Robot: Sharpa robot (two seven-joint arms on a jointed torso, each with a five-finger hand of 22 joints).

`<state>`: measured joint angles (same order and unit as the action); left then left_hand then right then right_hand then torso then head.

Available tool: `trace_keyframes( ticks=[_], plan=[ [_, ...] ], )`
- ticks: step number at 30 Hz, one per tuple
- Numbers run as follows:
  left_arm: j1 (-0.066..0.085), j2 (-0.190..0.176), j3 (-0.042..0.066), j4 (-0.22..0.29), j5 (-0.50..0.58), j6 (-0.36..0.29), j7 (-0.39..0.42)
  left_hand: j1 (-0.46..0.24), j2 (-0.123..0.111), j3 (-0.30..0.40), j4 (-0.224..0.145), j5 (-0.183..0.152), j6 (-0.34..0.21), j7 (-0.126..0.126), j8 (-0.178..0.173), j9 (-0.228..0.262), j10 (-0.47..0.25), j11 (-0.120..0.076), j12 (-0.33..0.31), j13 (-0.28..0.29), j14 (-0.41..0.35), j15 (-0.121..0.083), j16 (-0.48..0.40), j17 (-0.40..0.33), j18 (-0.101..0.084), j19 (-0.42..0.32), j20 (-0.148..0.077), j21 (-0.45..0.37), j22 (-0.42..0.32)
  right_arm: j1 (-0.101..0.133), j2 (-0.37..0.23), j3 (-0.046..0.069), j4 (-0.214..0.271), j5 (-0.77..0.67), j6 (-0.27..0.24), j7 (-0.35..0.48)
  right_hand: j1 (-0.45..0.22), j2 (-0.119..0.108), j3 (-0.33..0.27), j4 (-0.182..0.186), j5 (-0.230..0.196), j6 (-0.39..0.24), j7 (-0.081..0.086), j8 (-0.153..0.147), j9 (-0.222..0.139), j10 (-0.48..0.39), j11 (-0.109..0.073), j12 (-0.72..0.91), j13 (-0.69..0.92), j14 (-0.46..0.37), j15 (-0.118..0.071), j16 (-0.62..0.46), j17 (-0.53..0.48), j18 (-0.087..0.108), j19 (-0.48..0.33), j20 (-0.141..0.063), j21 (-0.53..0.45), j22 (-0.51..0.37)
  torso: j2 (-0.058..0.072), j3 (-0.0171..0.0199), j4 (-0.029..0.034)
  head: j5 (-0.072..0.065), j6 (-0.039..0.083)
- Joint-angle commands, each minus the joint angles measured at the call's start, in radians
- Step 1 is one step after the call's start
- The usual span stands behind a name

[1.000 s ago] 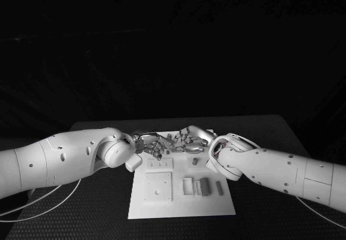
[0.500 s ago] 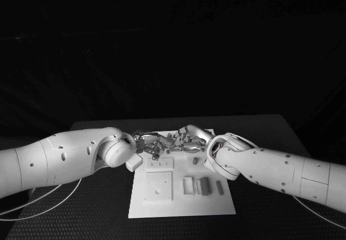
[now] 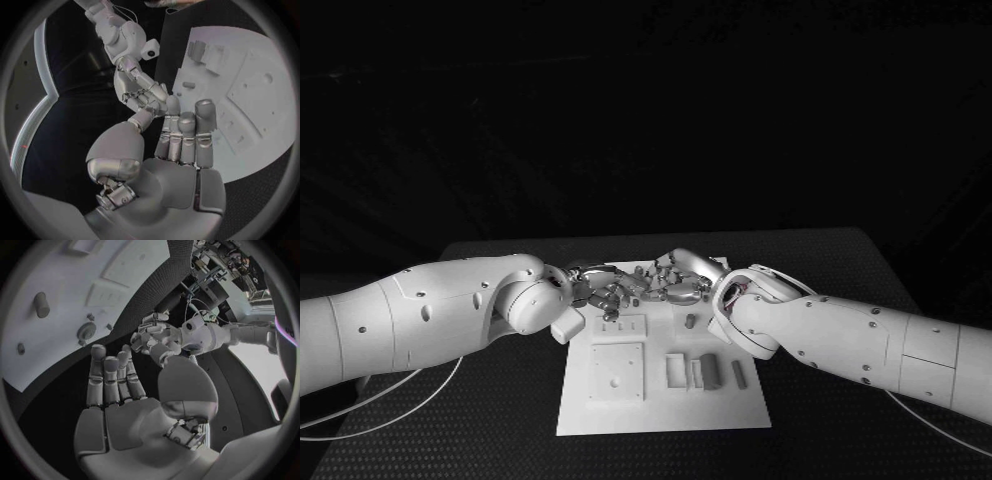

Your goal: Assemble the parts on the task board

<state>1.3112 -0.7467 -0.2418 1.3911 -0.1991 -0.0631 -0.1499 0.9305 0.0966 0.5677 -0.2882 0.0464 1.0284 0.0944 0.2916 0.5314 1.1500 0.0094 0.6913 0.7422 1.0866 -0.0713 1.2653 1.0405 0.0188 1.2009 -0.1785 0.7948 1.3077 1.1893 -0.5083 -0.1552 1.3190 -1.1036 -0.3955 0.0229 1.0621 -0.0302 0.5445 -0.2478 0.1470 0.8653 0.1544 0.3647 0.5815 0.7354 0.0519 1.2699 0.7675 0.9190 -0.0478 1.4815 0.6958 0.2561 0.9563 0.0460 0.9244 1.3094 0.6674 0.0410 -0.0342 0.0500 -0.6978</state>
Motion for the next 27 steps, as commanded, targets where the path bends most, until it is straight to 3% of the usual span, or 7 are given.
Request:
trace_keyframes(
  ticks=[1, 5, 7, 15, 27],
  plan=[
    [0.000, 0.002, 0.001, 0.010, 0.004, 0.050, 0.005, 0.001, 0.007, 0.007, -0.002, 0.003, 0.004, 0.003, 0.007, 0.003, -0.020, -0.021, -0.007, -0.002, 0.048, -0.048, -0.007, -0.002, 0.101, 0.042, -0.041, 0.004, 0.022, -0.001, -0.004, 0.000, -0.004, -0.028, -0.006, 0.006, 0.030, 0.016, 0.041, -0.005, 0.004, 0.016, -0.006, 0.008, 0.007, 0.012, -0.003, 0.003, -0.003, 0.009, -0.006, 0.004, 0.000, 0.006, 0.013, 0.000, 0.007, 0.016, 0.000, 0.0001, -0.0002, 0.001, -0.002],
    [0.000, 0.001, 0.001, 0.008, 0.004, 0.048, 0.003, 0.000, 0.006, 0.009, -0.002, 0.003, 0.004, 0.004, 0.007, 0.003, -0.019, -0.020, -0.008, -0.004, 0.047, -0.047, -0.010, -0.004, 0.101, 0.038, -0.039, 0.003, 0.022, -0.001, -0.010, 0.000, -0.005, -0.028, -0.015, 0.017, 0.053, 0.050, 0.111, -0.016, 0.004, 0.037, -0.013, 0.022, 0.026, 0.029, -0.011, 0.002, -0.005, 0.024, -0.013, 0.005, 0.000, 0.006, 0.022, -0.001, 0.014, 0.017, 0.000, 0.0003, -0.0003, 0.000, -0.003],
    [0.000, 0.000, 0.001, 0.006, 0.003, 0.045, 0.001, 0.000, 0.006, 0.010, -0.002, 0.003, 0.004, 0.004, 0.007, 0.003, -0.019, -0.020, -0.009, -0.004, 0.046, -0.047, -0.011, -0.004, 0.102, 0.036, -0.038, 0.003, 0.021, -0.002, -0.014, 0.000, -0.005, -0.027, -0.019, 0.022, 0.051, 0.056, 0.135, -0.021, 0.004, 0.041, -0.015, 0.025, 0.033, 0.034, -0.013, 0.002, -0.005, 0.029, -0.015, 0.006, 0.001, 0.006, 0.026, -0.002, 0.018, 0.018, 0.000, 0.0003, -0.0001, 0.001, -0.003],
    [0.000, -0.002, 0.001, 0.002, -0.022, 0.065, -0.014, -0.001, 0.003, 0.013, -0.002, 0.003, 0.003, 0.005, 0.006, 0.004, -0.021, -0.018, -0.013, -0.007, 0.042, -0.045, -0.017, -0.007, 0.102, 0.029, -0.036, 0.000, 0.020, -0.002, -0.020, 0.000, -0.010, -0.010, -0.013, 0.042, 0.040, 0.057, 0.151, -0.028, 0.003, 0.043, -0.017, 0.027, 0.042, 0.039, -0.015, 0.001, -0.005, 0.034, -0.017, 0.006, 0.003, 0.006, 0.030, -0.003, 0.022, 0.018, 0.000, 0.0001, 0.0001, 0.001, -0.004],
    [0.000, 0.000, 0.001, 0.001, -0.033, 0.100, -0.018, -0.002, 0.001, 0.016, -0.002, 0.003, 0.005, 0.006, 0.008, 0.005, -0.023, -0.017, -0.016, -0.009, 0.038, -0.044, -0.023, -0.010, 0.102, 0.023, -0.033, -0.002, 0.019, -0.002, -0.017, 0.000, -0.013, -0.007, 0.057, 0.074, 0.035, 0.064, 0.161, -0.031, 0.002, 0.042, -0.017, 0.027, 0.047, 0.039, -0.015, -0.002, -0.006, 0.033, -0.017, 0.003, 0.003, 0.006, 0.028, -0.004, 0.023, 0.017, 0.000, -0.0001, -0.0001, 0.001, -0.007]
  ],
)
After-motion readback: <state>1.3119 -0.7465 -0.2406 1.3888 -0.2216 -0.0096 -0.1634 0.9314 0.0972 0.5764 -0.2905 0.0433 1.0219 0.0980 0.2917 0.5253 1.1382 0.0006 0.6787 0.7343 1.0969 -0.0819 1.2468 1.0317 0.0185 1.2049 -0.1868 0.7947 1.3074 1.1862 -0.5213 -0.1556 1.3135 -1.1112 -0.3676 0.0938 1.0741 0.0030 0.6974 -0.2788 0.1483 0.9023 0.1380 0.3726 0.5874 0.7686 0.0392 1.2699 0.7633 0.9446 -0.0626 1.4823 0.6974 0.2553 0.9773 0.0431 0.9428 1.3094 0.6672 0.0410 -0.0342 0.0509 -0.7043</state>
